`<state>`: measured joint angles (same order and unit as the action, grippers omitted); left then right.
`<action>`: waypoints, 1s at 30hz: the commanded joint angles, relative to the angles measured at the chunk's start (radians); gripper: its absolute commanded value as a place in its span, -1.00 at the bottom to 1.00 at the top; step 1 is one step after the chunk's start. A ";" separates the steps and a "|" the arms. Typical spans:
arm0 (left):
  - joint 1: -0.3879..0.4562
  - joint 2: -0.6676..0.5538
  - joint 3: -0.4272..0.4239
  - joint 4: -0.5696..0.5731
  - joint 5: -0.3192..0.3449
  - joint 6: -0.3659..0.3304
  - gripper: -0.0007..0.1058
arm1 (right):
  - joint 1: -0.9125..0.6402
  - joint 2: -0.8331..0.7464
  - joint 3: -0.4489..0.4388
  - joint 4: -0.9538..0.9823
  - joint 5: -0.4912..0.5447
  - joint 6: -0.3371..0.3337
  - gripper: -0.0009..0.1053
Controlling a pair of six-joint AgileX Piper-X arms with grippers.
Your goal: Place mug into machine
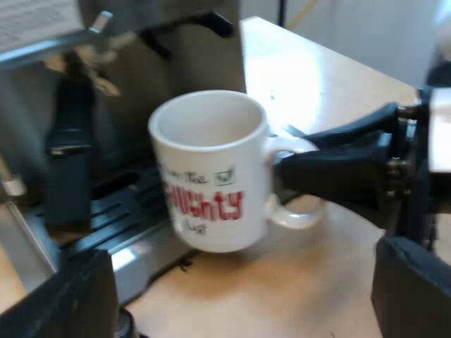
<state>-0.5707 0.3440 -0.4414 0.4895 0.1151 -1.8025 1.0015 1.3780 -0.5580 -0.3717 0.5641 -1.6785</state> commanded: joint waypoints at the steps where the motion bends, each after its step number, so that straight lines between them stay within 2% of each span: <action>1: 0.042 0.008 -0.003 -0.026 0.061 0.003 0.61 | -0.027 -0.009 -0.021 -0.052 -0.008 -0.012 -0.98; 3: 0.105 0.022 -0.003 -0.026 0.168 0.024 0.61 | -0.046 -0.009 -0.024 -0.052 -0.032 -0.039 -0.98; 5: 0.145 0.037 -0.003 -0.029 0.227 0.043 0.61 | -0.056 -0.009 -0.025 -0.052 -0.036 -0.054 -0.98; 11: 0.242 0.088 -0.003 -0.060 0.315 0.058 0.61 | -0.099 -0.009 -0.025 -0.052 -0.079 -0.054 -0.98; 15: 0.248 0.101 -0.003 -0.078 0.327 0.058 0.61 | -0.114 -0.008 -0.025 -0.052 -0.114 -0.054 -0.98; 19: 0.248 0.100 -0.003 -0.092 0.331 0.058 0.61 | -0.114 0.020 -0.030 -0.059 -0.140 -0.102 -0.98; 30: 0.248 0.100 -0.003 -0.093 0.331 0.058 0.61 | -0.114 0.131 -0.059 -0.158 -0.112 -0.098 -0.98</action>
<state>-0.3242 0.4460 -0.4414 0.4135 0.4381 -1.7430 0.8898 1.5108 -0.6007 -0.4824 0.4458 -1.7630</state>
